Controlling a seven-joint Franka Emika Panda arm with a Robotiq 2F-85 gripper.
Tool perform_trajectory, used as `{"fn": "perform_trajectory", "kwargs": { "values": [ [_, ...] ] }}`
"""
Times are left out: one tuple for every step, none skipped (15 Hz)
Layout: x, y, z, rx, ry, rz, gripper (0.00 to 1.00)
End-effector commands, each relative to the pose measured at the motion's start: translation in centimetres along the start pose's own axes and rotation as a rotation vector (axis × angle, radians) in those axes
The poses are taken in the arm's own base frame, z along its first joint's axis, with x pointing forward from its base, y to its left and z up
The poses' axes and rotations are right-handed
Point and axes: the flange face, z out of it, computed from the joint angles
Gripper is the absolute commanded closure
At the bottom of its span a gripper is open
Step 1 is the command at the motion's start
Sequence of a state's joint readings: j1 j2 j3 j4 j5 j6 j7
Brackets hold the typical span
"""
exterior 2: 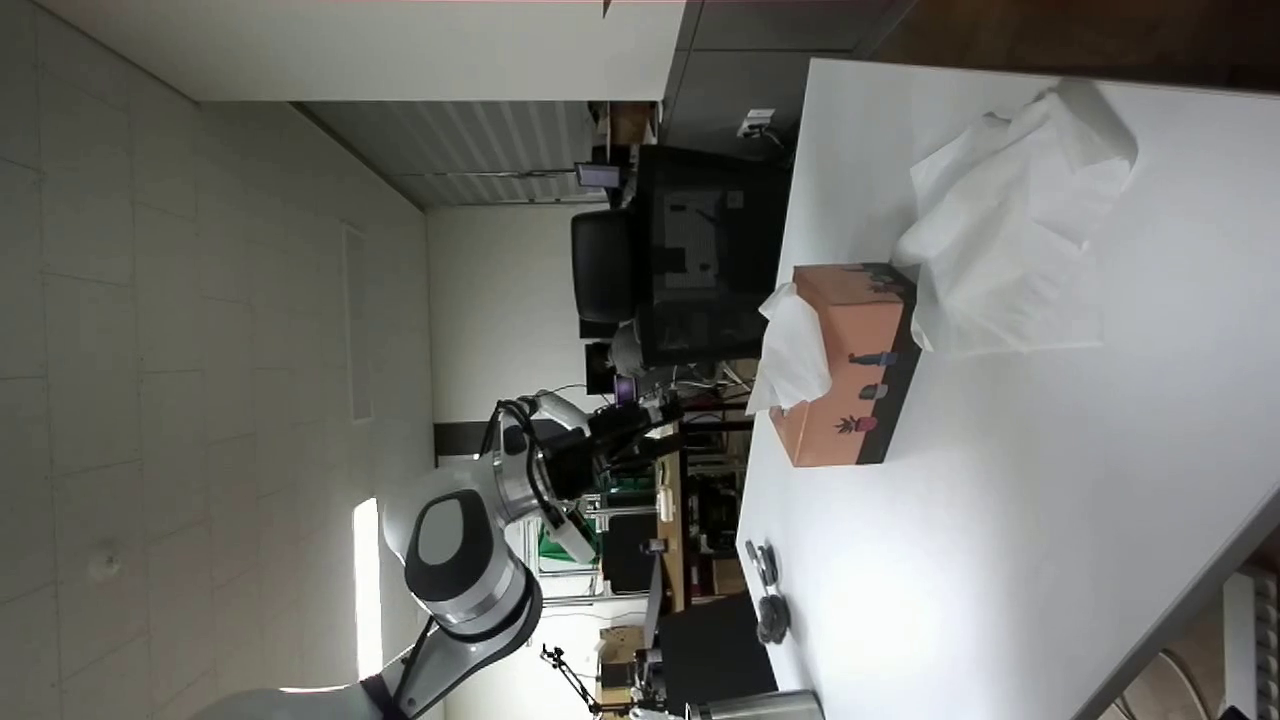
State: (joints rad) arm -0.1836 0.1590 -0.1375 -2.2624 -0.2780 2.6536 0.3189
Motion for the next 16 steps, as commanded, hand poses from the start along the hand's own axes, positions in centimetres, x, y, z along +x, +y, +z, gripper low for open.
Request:
{"fn": "perform_trajectory", "kwargs": {
  "values": [
    [0.0,0.2,0.3,-0.001,-0.005,-0.005,0.01],
    [-0.1,0.0,0.3,0.000,-0.006,-0.008,0.01],
    [-0.1,-0.4,0.1,0.003,-0.003,-0.015,0.01],
    [-0.1,-0.7,-0.1,0.005,-0.001,-0.018,0.01],
    [-0.1,-0.8,-0.1,0.005,0.000,-0.020,0.01],
    [-0.1,-0.8,-0.2,0.006,0.001,-0.020,0.01],
    [-0.1,-0.7,-0.2,0.005,0.002,-0.020,0.01],
    [-0.1,-0.7,-0.2,0.005,0.002,-0.019,0.01],
    [-0.1,-0.7,-0.2,0.005,0.002,-0.019,0.01],
    [-0.1,-0.7,-0.2,0.005,0.002,-0.019,0.00],
    [0.6,-0.4,0.0,-0.005,0.025,0.042,0.00],
    [1.5,-0.1,0.4,0.003,0.032,0.135,0.00],
    [2.0,0.2,0.6,0.024,0.024,0.178,0.00],
    [2.9,0.6,1.1,0.058,0.023,0.223,0.00],
    [3.8,1.2,1.6,0.076,0.012,0.276,0.00],
    [4.4,1.7,2.1,0.094,0.005,0.333,0.00]
  ]
}}
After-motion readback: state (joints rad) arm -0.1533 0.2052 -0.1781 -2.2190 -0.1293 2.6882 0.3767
